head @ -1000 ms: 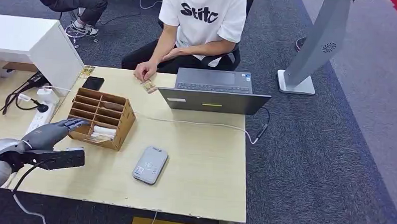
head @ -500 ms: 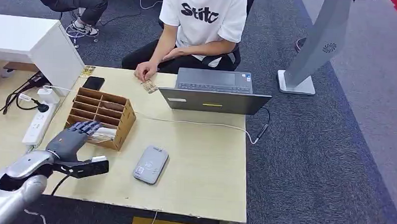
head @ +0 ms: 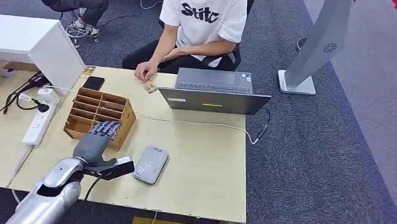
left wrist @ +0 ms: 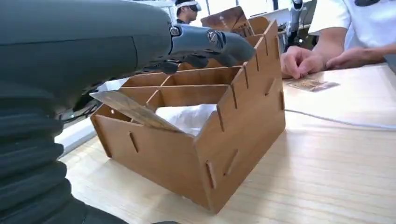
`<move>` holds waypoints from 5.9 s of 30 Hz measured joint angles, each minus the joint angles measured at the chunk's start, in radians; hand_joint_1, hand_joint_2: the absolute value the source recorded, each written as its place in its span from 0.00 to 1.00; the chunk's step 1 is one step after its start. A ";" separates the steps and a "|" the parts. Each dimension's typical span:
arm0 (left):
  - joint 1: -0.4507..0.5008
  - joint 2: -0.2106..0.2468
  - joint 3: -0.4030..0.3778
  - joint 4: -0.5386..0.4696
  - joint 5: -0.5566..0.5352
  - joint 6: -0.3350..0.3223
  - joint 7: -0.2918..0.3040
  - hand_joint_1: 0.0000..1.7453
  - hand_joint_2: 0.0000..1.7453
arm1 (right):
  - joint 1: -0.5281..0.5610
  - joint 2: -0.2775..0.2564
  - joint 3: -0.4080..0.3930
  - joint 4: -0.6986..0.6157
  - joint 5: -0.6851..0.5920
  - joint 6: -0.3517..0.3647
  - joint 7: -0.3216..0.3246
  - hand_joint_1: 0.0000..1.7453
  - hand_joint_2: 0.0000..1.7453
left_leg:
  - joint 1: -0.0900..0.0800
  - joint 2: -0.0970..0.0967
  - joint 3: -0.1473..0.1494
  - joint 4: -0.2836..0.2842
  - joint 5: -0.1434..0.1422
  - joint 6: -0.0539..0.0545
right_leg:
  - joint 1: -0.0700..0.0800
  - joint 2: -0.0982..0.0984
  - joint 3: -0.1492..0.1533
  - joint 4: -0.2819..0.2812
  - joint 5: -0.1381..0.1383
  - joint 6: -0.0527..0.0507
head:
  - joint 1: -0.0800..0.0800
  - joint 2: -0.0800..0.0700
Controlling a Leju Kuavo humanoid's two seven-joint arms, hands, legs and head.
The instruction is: Pass the card to the sensor for recognition and then transmit it.
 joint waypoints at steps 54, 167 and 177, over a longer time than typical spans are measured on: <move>-0.040 0.062 0.095 -0.088 0.005 -0.178 -0.010 0.00 1.00 | 0.000 0.000 -0.053 0.000 0.019 0.002 0.003 0.00 1.00 | 0.000 0.000 0.000 0.000 0.000 0.000 | 0.000 0.000 0.000 0.000 0.000 0.000 | 0.000 0.000; -0.044 0.031 0.068 -0.082 -0.038 -0.103 0.023 0.00 1.00 | -0.002 0.006 -0.112 0.000 0.072 0.008 -0.004 0.00 1.00 | 0.000 0.000 0.000 0.000 0.000 0.000 | 0.000 0.000 0.000 0.000 0.000 0.000 | 0.000 0.000; -0.044 0.027 0.068 -0.082 -0.042 -0.104 0.023 0.00 1.00 | -0.003 0.007 -0.113 0.000 0.072 0.010 -0.004 0.00 1.00 | 0.000 0.000 0.000 0.000 0.000 0.000 | 0.000 0.000 0.000 0.000 0.000 0.000 | 0.000 0.000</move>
